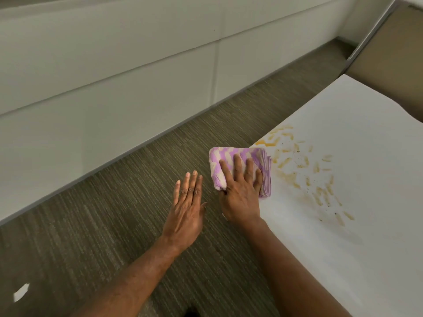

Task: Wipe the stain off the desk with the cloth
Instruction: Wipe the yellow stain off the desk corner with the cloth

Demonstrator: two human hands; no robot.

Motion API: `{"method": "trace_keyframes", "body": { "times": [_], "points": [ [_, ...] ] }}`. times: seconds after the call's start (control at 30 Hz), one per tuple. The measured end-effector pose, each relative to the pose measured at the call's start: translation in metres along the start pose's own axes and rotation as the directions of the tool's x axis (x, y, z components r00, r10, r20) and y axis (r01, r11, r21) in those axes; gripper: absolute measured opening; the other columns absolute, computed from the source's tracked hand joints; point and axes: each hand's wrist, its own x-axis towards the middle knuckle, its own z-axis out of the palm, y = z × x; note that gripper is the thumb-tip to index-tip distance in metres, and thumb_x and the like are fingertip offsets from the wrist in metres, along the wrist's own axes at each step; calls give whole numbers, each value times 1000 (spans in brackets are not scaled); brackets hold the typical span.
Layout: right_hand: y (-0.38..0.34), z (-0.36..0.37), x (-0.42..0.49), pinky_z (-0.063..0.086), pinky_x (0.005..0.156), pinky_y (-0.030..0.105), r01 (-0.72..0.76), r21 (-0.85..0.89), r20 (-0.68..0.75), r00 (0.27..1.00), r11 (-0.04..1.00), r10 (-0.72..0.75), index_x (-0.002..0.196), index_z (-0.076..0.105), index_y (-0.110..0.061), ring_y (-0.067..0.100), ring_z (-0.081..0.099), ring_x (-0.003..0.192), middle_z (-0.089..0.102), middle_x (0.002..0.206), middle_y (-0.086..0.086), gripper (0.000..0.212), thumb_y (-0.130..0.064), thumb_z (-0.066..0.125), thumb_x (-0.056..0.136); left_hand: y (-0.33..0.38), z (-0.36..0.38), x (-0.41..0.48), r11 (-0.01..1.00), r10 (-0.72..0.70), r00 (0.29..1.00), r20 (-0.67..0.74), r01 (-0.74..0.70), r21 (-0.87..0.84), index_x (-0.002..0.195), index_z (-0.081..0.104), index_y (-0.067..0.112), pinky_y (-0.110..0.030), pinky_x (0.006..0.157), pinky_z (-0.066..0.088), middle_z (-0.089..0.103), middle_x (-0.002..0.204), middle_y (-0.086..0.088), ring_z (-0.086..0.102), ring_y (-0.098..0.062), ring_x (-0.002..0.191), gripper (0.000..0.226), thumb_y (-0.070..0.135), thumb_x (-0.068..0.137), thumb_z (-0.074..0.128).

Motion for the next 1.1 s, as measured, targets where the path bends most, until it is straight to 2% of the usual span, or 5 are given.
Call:
{"method": "trace_keyframes", "body": {
  "times": [0.2,0.4,0.57,0.9,1.1],
  "points": [
    [22,-6,-42,-9,125,52,118,-18,14,993,993,-118,160,8,-38,29,-21,155,-12,169,-1,71,-47,38,97,-3,1,3,1000,-21,1000,6,21,3,163,7,1,-54,128,16,5,172,-17,1,-32,160,81,28,102,54],
    [43,-12,-51,-4,125,56,-110,49,-52,992,993,112,160,11,-36,32,-14,156,-6,170,2,72,-37,42,95,-7,2,5,999,-26,1000,2,26,47,163,5,1,-54,128,17,4,172,-18,1,-32,160,70,36,107,31],
    [23,-10,-12,-9,123,59,-192,64,-76,977,979,197,160,8,-38,37,-13,155,-4,171,6,72,-37,47,99,-5,3,5,999,-29,1000,5,28,46,163,4,2,-54,128,18,2,172,-17,0,-32,160,72,35,108,37],
    [8,1,4,-11,122,57,22,-26,-3,1000,999,-22,160,12,-38,37,-17,155,-7,170,5,72,-41,47,98,-2,-1,4,999,-44,999,-11,44,6,162,11,0,-54,128,18,9,172,-18,4,-33,160,72,24,105,48],
    [31,-6,-43,-8,126,52,110,0,-3,994,994,-110,160,9,-39,27,-19,155,-12,169,-3,72,-41,44,97,7,-8,5,999,-37,999,-17,37,5,162,15,1,-55,127,20,12,172,-17,6,-32,160,66,32,107,34]
  ]
}}
